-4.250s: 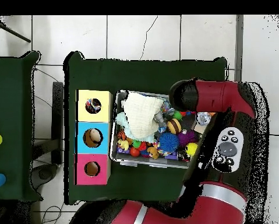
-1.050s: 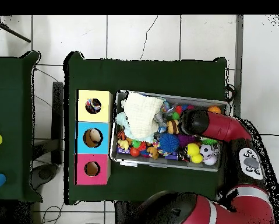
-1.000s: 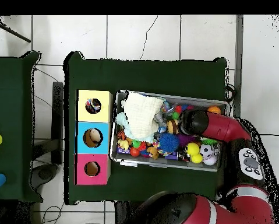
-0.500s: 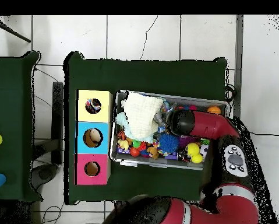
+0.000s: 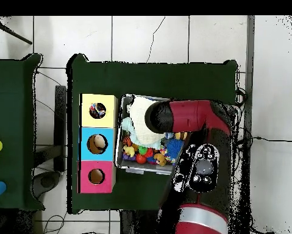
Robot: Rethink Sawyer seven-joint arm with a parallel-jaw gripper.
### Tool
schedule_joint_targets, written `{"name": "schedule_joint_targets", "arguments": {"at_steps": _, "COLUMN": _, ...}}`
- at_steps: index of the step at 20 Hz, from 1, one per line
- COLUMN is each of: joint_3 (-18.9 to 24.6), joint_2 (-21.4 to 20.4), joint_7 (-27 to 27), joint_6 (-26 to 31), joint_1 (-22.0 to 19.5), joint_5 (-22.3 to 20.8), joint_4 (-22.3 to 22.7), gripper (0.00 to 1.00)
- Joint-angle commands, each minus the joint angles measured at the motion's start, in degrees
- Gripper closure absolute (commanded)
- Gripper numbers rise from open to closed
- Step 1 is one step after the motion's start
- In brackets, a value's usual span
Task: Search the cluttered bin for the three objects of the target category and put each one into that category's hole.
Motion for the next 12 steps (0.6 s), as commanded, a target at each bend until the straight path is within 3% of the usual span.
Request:
{"name": "schedule_joint_targets", "arguments": {"at_steps": 1, "joint_3": -1.71, "joint_2": -2.48, "joint_7": -2.74, "joint_6": 12.11, "joint_1": -0.87, "joint_5": -1.08, "joint_4": -5.29, "gripper": 0.0}}
{"name": "schedule_joint_targets", "arguments": {"at_steps": 4, "joint_3": 1.06, "joint_2": -4.0, "joint_7": -4.48, "joint_6": 19.96, "joint_1": -2.1, "joint_5": 2.8, "joint_4": -2.05, "gripper": 0.0}}
{"name": "schedule_joint_targets", "arguments": {"at_steps": 8, "joint_3": 5.21, "joint_2": -6.28, "joint_7": -2.82, "joint_6": 24.87, "joint_1": -3.62, "joint_5": 8.83, "joint_4": 6.5, "gripper": 0.0}}
{"name": "schedule_joint_targets", "arguments": {"at_steps": 12, "joint_3": 8.85, "joint_2": -7.31, "joint_7": -3.96, "joint_6": 28.5, "joint_1": -5.37, "joint_5": 13.73, "joint_4": 10.18, "gripper": 0.0}}
